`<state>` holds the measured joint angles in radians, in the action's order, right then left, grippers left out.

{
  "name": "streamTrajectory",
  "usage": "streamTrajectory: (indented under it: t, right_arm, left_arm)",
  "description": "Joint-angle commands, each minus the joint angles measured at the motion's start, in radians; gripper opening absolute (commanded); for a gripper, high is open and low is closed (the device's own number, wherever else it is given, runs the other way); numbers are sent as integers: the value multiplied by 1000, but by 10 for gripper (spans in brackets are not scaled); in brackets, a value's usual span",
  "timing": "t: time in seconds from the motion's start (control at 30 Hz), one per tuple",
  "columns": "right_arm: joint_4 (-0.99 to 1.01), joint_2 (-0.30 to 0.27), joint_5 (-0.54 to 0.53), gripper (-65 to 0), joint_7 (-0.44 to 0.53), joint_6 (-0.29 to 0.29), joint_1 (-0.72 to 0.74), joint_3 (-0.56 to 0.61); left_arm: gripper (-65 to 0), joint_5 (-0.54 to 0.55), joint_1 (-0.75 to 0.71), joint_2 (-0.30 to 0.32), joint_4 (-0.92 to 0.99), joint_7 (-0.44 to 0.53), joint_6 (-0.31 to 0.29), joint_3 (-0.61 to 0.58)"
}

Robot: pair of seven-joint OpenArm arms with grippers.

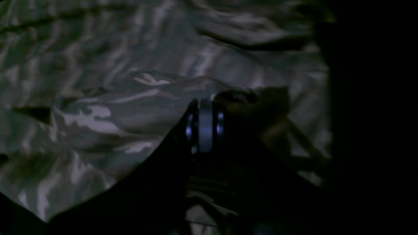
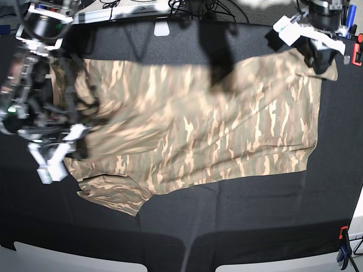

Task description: Layout the t-shirt on the table in an organized manner, then fold the t-shirt properly

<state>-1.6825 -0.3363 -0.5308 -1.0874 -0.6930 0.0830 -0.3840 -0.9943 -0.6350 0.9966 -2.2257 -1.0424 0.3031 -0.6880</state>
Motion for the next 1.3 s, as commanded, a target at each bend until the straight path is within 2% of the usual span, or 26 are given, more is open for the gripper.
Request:
streamTrajectory:
  t: [0.0, 0.13, 0.23, 0.3, 0.5, 0.67, 0.83, 1.07, 1.17, 1.27]
  right_arm:
    - [-19, -22, -24, -650, 30, -5, 21, -9]
    - [-19, -35, -24, -650, 41, -5, 34, -8]
    - [-19, -35, -27, -650, 47, -5, 49, -8]
    - [-19, -35, -27, -650, 50, -5, 56, -8]
    - [-19, -35, -25, -650, 53, -5, 56, -9]
    - [-19, -35, -23, -650, 29, -5, 55, -9]
    - [-19, -47, -22, -650, 15, -5, 54, -9]
    - [-19, -84, -19, -650, 6, -5, 53, -9]
    - [-19, -88, -19, -650, 14, -5, 53, -9]
    - [-19, -88, -19, -650, 34, -5, 53, -9]
  left_arm:
    - [-650, -24, 13, 13, -16, 15, 12, 1]
    - [-650, 13, 77, 13, -14, 116, 12, 1]
    - [-650, 169, 128, 13, -11, 266, 8, 1]
    - [-650, 230, 163, 13, -11, 331, 6, 1]
    - [-650, 332, 302, 13, 35, 340, -1, 1]
    - [-650, 405, 363, 13, 197, 357, -1, 1]
    - [-650, 399, 367, 12, 341, 408, 0, 1]
    - [-650, 394, 426, 12, 377, 416, 0, 1]
    - [-650, 397, 461, 13, 377, 457, 0, 1]
    - [-650, 456, 486, 12, 380, 557, 0, 1]
